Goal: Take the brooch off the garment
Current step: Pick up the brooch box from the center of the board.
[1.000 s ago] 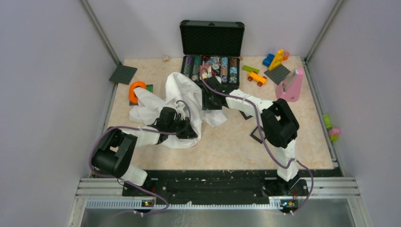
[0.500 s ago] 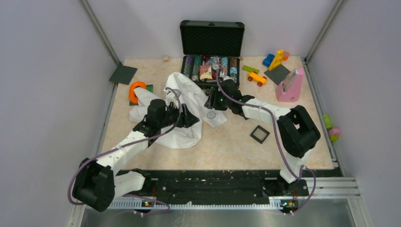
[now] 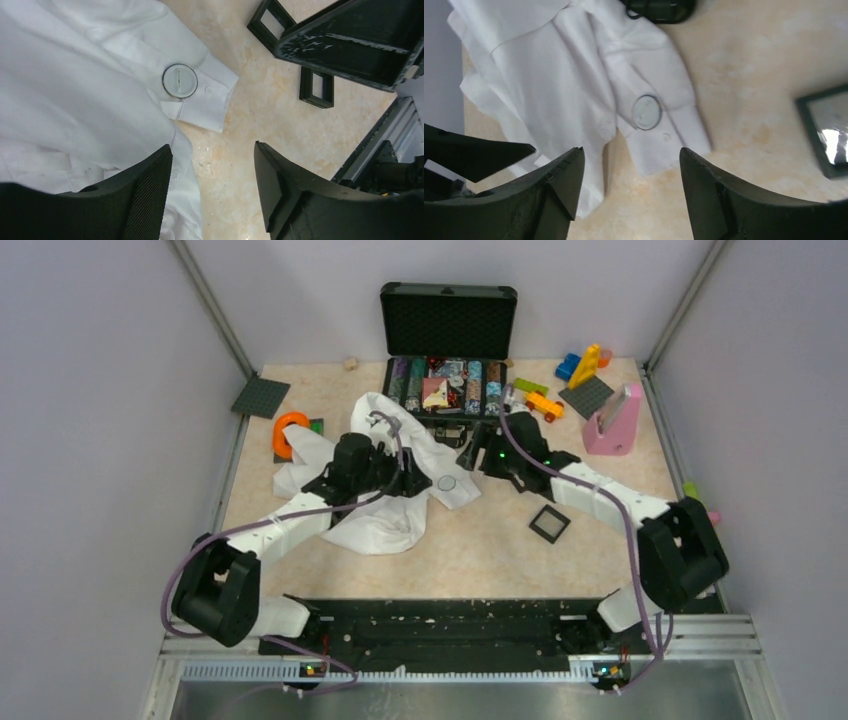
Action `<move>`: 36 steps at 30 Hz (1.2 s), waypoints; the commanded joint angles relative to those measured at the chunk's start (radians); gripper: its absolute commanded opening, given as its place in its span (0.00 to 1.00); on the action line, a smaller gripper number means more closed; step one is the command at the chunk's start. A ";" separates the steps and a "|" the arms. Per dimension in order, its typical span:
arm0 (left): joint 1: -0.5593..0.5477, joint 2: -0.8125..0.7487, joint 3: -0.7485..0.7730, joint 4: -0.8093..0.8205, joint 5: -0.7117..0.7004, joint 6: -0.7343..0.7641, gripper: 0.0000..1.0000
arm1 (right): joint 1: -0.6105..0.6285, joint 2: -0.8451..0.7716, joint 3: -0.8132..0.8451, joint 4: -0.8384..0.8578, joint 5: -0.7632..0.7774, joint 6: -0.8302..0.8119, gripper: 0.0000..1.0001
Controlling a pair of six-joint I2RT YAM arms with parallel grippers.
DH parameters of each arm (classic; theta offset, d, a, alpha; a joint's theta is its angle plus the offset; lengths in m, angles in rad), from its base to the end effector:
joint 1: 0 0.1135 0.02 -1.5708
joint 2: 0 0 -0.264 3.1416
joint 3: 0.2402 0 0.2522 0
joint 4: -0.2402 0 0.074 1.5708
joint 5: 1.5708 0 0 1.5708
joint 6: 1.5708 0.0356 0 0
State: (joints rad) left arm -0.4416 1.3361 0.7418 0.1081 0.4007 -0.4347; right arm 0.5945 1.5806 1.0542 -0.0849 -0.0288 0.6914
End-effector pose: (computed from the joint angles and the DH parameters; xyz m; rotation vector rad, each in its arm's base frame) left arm 0.2559 -0.1363 0.2329 0.2690 2.1368 -0.9396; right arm 0.2929 0.1993 0.2434 0.0936 2.2829 0.7391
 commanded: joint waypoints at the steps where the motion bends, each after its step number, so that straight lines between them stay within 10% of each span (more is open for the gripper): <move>1: -0.096 0.004 0.103 -0.078 -0.187 0.148 0.76 | -0.075 -0.219 -0.109 -0.099 0.091 -0.037 0.81; 3: -0.197 -0.008 0.109 -0.075 -0.329 0.238 0.93 | -0.078 -0.301 -0.144 -0.225 0.226 -0.048 0.98; 9: -0.280 0.009 0.062 0.069 -0.290 0.343 0.99 | -0.128 -0.459 -0.203 -0.485 0.417 -0.107 0.99; 23: -0.298 -0.104 -0.202 0.388 -0.190 0.374 0.98 | -0.585 -0.465 -0.484 -0.095 -0.081 -0.021 0.99; 36: -0.299 -0.132 -0.210 0.384 -0.158 0.362 0.97 | -0.590 -0.605 -0.672 -0.063 -0.204 0.056 0.99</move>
State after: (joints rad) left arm -0.7357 1.2411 0.5365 0.4393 0.2199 -0.0769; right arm 0.0101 1.0466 0.4397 -0.2420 -0.1085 0.7170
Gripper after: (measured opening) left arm 0.973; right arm 0.985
